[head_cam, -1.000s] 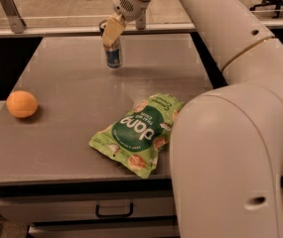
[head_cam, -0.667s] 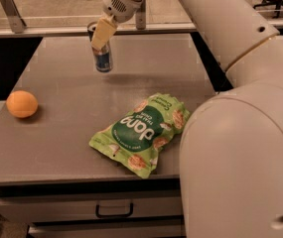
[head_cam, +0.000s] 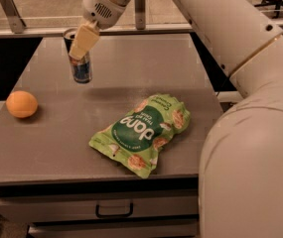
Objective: Move redbull can near orange
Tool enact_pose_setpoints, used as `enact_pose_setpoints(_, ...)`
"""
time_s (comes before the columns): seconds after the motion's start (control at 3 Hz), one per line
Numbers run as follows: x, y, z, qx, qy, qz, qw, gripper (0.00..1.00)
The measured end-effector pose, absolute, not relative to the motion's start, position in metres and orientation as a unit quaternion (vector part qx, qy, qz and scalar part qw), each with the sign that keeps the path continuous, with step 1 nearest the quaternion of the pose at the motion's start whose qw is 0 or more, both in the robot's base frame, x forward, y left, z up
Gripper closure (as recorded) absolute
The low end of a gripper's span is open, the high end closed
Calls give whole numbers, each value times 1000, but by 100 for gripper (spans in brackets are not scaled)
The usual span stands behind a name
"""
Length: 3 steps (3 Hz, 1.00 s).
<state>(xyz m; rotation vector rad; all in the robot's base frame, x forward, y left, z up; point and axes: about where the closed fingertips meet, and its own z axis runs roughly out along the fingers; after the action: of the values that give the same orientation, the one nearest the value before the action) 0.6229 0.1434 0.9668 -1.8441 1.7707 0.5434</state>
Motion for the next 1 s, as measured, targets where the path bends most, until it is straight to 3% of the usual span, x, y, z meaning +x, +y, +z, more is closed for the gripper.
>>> enact_pose_setpoints(1.0,573,192,940,-730,604,227,226,98)
